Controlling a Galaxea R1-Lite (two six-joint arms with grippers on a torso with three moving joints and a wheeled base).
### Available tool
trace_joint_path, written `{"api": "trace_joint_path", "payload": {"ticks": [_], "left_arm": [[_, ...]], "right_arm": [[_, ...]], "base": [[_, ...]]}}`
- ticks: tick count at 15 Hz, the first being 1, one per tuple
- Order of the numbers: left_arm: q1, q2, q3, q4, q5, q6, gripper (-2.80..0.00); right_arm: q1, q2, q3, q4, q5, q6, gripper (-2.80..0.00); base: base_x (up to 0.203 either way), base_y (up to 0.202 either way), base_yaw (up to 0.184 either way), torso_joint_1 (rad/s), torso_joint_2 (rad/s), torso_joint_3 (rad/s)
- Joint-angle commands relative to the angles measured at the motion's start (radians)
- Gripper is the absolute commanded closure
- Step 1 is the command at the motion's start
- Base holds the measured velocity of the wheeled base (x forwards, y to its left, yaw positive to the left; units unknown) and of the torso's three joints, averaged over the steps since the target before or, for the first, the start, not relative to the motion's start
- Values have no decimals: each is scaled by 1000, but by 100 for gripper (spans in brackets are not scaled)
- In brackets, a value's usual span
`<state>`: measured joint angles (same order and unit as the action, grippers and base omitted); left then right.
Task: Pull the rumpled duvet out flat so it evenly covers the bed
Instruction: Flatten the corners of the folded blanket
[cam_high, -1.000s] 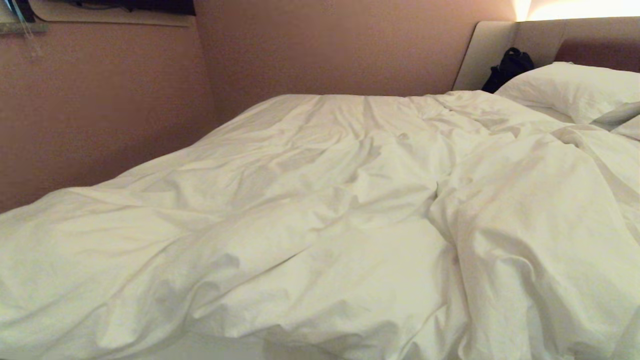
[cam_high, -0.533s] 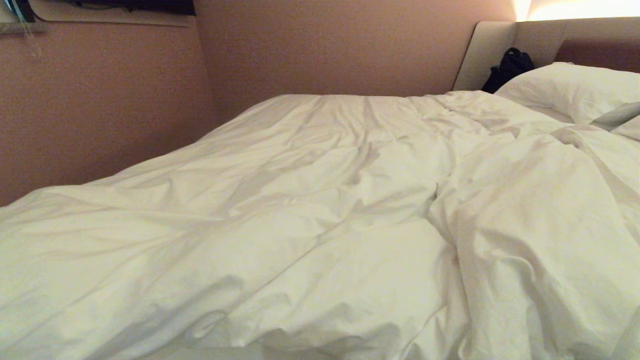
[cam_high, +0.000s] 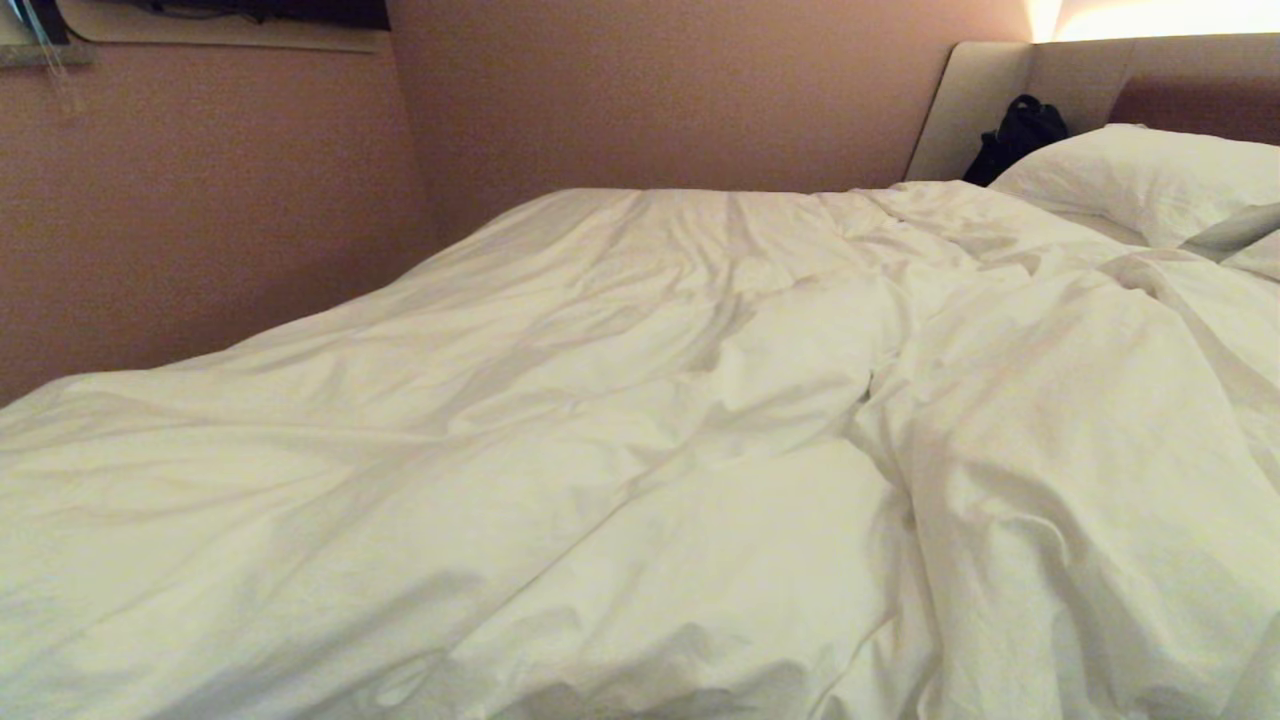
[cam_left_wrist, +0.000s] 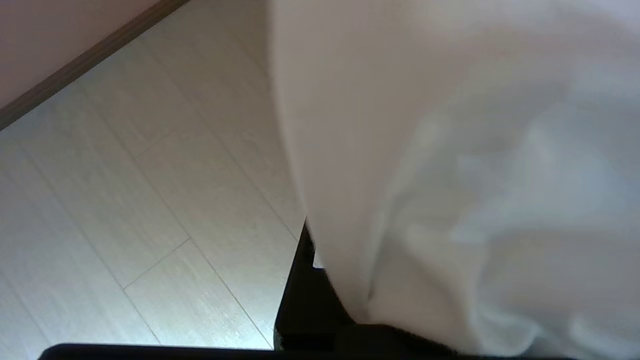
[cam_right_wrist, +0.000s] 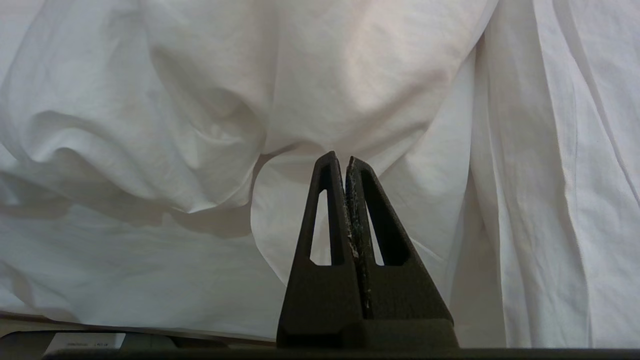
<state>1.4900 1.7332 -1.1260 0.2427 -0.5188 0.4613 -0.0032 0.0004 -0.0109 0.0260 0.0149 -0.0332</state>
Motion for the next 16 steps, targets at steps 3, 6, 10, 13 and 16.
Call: {"api": "trace_joint_path", "payload": {"ticks": [3, 6, 10, 13, 16], "left_arm": [[52, 97, -70, 0, -1, 6, 0], [71, 138, -112, -1, -3, 5, 0], [89, 166, -129, -2, -3, 10, 0], [102, 192, -158, -2, -4, 11, 0], [121, 225, -183, -2, -4, 17, 0]], "right_arm": [[0, 0, 0, 0, 0, -1, 0], [0, 0, 0, 0, 0, -1, 0], [0, 0, 0, 0, 0, -1, 0], [0, 0, 0, 0, 0, -1, 0], [0, 0, 0, 0, 0, -1, 0]], "base": [[0, 0, 0, 0, 0, 0], [0, 0, 0, 0, 0, 0], [0, 0, 0, 0, 0, 0], [0, 0, 0, 0, 0, 0], [0, 0, 0, 0, 0, 0]]}}
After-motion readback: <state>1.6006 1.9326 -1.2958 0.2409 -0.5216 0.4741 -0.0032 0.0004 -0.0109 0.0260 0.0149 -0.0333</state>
